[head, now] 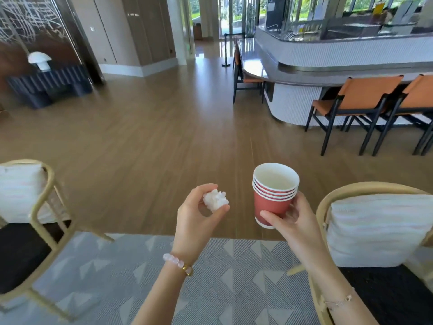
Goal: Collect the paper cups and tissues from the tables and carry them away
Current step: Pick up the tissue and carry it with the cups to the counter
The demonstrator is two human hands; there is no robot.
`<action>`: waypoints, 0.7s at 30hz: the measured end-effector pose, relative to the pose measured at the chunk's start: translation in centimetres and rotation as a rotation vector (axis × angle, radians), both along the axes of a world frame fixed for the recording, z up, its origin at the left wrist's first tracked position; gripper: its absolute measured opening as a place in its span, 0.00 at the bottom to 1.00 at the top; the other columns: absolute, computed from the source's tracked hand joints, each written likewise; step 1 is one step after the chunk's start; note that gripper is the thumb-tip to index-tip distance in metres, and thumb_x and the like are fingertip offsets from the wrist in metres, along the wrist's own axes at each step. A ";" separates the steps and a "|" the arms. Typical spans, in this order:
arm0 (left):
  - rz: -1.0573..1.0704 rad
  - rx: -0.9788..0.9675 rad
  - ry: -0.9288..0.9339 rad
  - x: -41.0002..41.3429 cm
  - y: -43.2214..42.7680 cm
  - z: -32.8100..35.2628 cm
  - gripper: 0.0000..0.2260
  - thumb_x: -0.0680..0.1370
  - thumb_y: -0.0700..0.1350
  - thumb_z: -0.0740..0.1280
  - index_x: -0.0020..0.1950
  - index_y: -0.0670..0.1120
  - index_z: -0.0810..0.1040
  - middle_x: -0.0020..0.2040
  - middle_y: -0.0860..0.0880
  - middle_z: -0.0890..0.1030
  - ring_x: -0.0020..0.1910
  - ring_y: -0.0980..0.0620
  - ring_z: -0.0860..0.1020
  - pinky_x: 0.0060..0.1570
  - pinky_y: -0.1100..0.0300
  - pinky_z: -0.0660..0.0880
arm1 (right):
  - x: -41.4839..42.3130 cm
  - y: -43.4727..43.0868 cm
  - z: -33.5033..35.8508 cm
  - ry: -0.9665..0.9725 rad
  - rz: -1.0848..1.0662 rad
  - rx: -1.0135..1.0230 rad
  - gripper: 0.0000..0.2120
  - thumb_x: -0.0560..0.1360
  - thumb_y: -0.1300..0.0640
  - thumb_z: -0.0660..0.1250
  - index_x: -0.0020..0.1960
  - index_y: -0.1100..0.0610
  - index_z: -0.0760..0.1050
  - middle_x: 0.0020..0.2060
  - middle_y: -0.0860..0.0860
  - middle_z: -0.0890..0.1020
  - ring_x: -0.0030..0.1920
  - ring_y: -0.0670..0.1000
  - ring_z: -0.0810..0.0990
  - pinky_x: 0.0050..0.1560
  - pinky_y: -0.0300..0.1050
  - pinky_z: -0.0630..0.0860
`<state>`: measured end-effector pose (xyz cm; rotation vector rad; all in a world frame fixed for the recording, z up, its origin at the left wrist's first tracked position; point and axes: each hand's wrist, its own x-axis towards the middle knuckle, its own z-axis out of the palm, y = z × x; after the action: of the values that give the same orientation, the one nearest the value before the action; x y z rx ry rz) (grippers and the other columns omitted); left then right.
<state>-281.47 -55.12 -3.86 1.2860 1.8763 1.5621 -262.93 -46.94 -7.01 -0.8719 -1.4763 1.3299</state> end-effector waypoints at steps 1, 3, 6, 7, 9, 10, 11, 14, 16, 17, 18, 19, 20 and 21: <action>-0.002 0.002 0.000 -0.4 1.8 0.0 0.16 0.69 0.42 0.75 0.53 0.54 0.78 0.48 0.54 0.81 0.44 0.60 0.78 0.43 0.72 0.73 | -0.4 1.8 0.1 0.001 -0.001 -0.002 0.27 0.66 0.65 0.76 0.61 0.50 0.71 0.51 0.45 0.82 0.51 0.41 0.82 0.43 0.31 0.77; -0.010 0.002 -0.001 -1.2 5.2 -0.1 0.16 0.69 0.42 0.75 0.53 0.54 0.78 0.48 0.54 0.81 0.43 0.61 0.78 0.42 0.74 0.72 | -1.0 5.0 0.1 -0.003 -0.010 -0.003 0.28 0.66 0.65 0.76 0.62 0.51 0.71 0.52 0.47 0.82 0.52 0.43 0.82 0.45 0.32 0.77; -0.029 -0.003 -0.001 -2.1 9.7 -0.6 0.17 0.69 0.42 0.75 0.54 0.54 0.78 0.48 0.53 0.81 0.44 0.58 0.78 0.42 0.73 0.72 | -1.8 9.3 -0.1 -0.014 -0.033 -0.009 0.28 0.66 0.64 0.77 0.62 0.50 0.71 0.53 0.46 0.82 0.52 0.42 0.82 0.45 0.31 0.76; -0.039 -0.002 0.000 -2.4 11.2 -0.7 0.17 0.69 0.41 0.75 0.54 0.54 0.78 0.48 0.53 0.81 0.44 0.57 0.78 0.43 0.72 0.73 | -2.0 10.7 -0.2 -0.023 -0.040 -0.014 0.29 0.66 0.63 0.77 0.62 0.50 0.70 0.53 0.46 0.82 0.52 0.42 0.81 0.46 0.31 0.76; -0.058 -0.004 -0.001 -3.0 14.3 -1.0 0.17 0.69 0.41 0.75 0.54 0.54 0.78 0.48 0.54 0.81 0.46 0.57 0.79 0.44 0.72 0.73 | -2.4 13.3 -0.5 -0.049 -0.054 -0.026 0.31 0.66 0.60 0.78 0.64 0.50 0.69 0.55 0.46 0.81 0.54 0.41 0.81 0.47 0.31 0.76; -0.068 -0.009 -0.001 -3.4 15.9 -1.1 0.17 0.68 0.42 0.75 0.54 0.54 0.78 0.48 0.54 0.81 0.46 0.57 0.79 0.44 0.73 0.73 | -2.5 14.5 -0.6 -0.059 -0.066 -0.032 0.31 0.65 0.59 0.78 0.65 0.50 0.69 0.56 0.45 0.81 0.54 0.41 0.80 0.47 0.31 0.76; -0.082 -0.014 0.000 -3.7 17.5 -1.3 0.17 0.68 0.42 0.76 0.54 0.54 0.78 0.49 0.54 0.81 0.46 0.58 0.79 0.45 0.73 0.72 | -2.7 15.9 -0.8 -0.064 -0.081 -0.039 0.31 0.65 0.58 0.78 0.65 0.50 0.69 0.56 0.45 0.80 0.54 0.41 0.80 0.47 0.31 0.76; -0.131 -0.020 -0.004 -4.7 22.7 -1.8 0.17 0.68 0.42 0.76 0.54 0.54 0.77 0.49 0.55 0.81 0.46 0.59 0.79 0.45 0.72 0.73 | -3.4 20.1 -1.3 -0.065 -0.131 -0.053 0.31 0.65 0.60 0.78 0.64 0.49 0.69 0.56 0.45 0.81 0.54 0.40 0.81 0.46 0.30 0.76; -0.171 -0.027 -0.022 -5.5 26.7 -2.1 0.17 0.69 0.42 0.76 0.54 0.54 0.77 0.49 0.55 0.81 0.46 0.58 0.79 0.45 0.70 0.74 | -4.0 23.3 -1.6 -0.060 -0.170 -0.062 0.31 0.65 0.61 0.78 0.64 0.48 0.69 0.55 0.44 0.81 0.53 0.40 0.81 0.46 0.29 0.75; -0.195 -0.027 -0.032 -5.8 28.9 -2.2 0.17 0.69 0.42 0.75 0.54 0.55 0.77 0.49 0.55 0.81 0.46 0.58 0.79 0.45 0.70 0.74 | -4.3 25.0 -1.7 -0.060 -0.192 -0.063 0.31 0.65 0.61 0.78 0.64 0.48 0.69 0.54 0.44 0.81 0.53 0.40 0.81 0.46 0.29 0.75; -0.218 -0.022 -0.038 -6.2 31.1 -2.3 0.17 0.69 0.41 0.76 0.54 0.54 0.77 0.49 0.55 0.81 0.46 0.59 0.79 0.45 0.71 0.73 | -4.6 26.7 -1.9 -0.065 -0.213 -0.062 0.31 0.65 0.61 0.78 0.64 0.48 0.70 0.54 0.44 0.81 0.53 0.40 0.81 0.46 0.29 0.75; -0.240 -0.018 -0.044 -6.6 33.4 -2.4 0.17 0.69 0.41 0.76 0.54 0.54 0.77 0.49 0.55 0.81 0.46 0.59 0.79 0.45 0.72 0.73 | -4.9 28.5 -1.9 -0.073 -0.236 -0.062 0.31 0.65 0.60 0.78 0.64 0.49 0.70 0.54 0.43 0.81 0.54 0.40 0.81 0.46 0.29 0.75; -0.262 -0.018 -0.051 -7.0 35.8 -2.3 0.18 0.69 0.42 0.76 0.55 0.54 0.77 0.49 0.55 0.81 0.46 0.60 0.79 0.45 0.73 0.73 | -5.2 30.4 -1.9 -0.077 -0.262 -0.063 0.32 0.65 0.60 0.78 0.65 0.49 0.70 0.54 0.44 0.81 0.53 0.40 0.81 0.46 0.29 0.75; -0.287 -0.018 -0.059 -7.4 38.2 -2.2 0.18 0.69 0.42 0.76 0.55 0.54 0.77 0.49 0.56 0.81 0.46 0.60 0.79 0.45 0.73 0.72 | -5.5 32.3 -1.7 -0.076 -0.291 -0.064 0.32 0.65 0.60 0.78 0.65 0.49 0.70 0.54 0.44 0.82 0.53 0.41 0.81 0.46 0.29 0.75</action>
<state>-288.84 -16.88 -6.03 1.4134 1.5847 1.4135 -268.43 -14.64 -8.73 -1.1423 -1.3108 1.1422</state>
